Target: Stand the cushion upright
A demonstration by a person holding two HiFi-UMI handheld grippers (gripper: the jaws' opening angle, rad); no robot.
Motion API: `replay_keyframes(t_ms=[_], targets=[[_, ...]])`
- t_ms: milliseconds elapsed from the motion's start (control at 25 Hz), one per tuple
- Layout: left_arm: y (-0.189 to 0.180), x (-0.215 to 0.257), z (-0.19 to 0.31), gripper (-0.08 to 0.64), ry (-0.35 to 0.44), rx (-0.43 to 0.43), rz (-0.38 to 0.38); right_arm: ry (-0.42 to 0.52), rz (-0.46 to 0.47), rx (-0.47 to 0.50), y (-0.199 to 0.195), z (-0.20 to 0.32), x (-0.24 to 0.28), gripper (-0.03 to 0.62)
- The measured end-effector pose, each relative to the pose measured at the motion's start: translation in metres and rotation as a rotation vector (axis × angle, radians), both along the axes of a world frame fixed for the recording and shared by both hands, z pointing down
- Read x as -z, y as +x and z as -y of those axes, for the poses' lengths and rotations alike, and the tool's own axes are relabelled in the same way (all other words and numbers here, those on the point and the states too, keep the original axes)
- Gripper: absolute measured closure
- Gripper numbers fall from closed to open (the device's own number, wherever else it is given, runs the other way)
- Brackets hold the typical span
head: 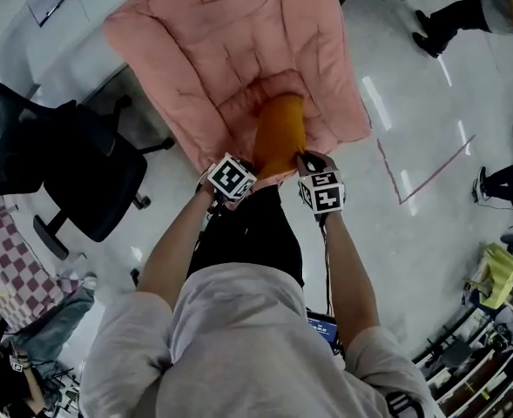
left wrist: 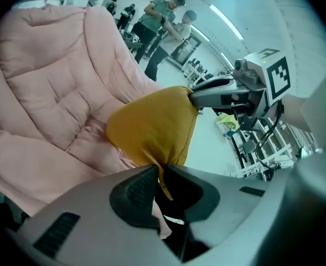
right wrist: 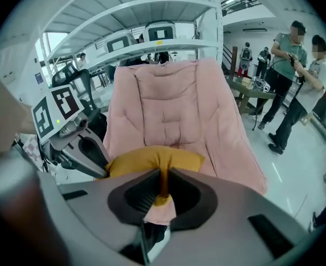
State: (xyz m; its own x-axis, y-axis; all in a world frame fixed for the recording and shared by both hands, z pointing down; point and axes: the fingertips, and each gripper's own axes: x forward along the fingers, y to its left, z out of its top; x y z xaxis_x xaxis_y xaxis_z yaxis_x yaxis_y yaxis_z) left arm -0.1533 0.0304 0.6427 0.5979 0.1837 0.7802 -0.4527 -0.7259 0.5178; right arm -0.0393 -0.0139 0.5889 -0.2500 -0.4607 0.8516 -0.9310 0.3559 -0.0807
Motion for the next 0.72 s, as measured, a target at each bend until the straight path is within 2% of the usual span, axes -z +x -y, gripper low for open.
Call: replay_keyframes(t_ms=[160,400,720], targets=[[-0.002,0.013,0.018,0.508,0.006,0.099,-0.027,0.01,0.024,0.01,-0.001,0.018,0.011,0.534],[0.003,0.028,0.041,0.511,0.018,0.157,-0.061,0.011,0.035,0.031,0.005,0.046,0.021,0.535],[0.004,0.058,0.082,0.518,-0.001,0.271,-0.062,-0.028,0.126,0.096,0.009,0.087,0.04,0.537]])
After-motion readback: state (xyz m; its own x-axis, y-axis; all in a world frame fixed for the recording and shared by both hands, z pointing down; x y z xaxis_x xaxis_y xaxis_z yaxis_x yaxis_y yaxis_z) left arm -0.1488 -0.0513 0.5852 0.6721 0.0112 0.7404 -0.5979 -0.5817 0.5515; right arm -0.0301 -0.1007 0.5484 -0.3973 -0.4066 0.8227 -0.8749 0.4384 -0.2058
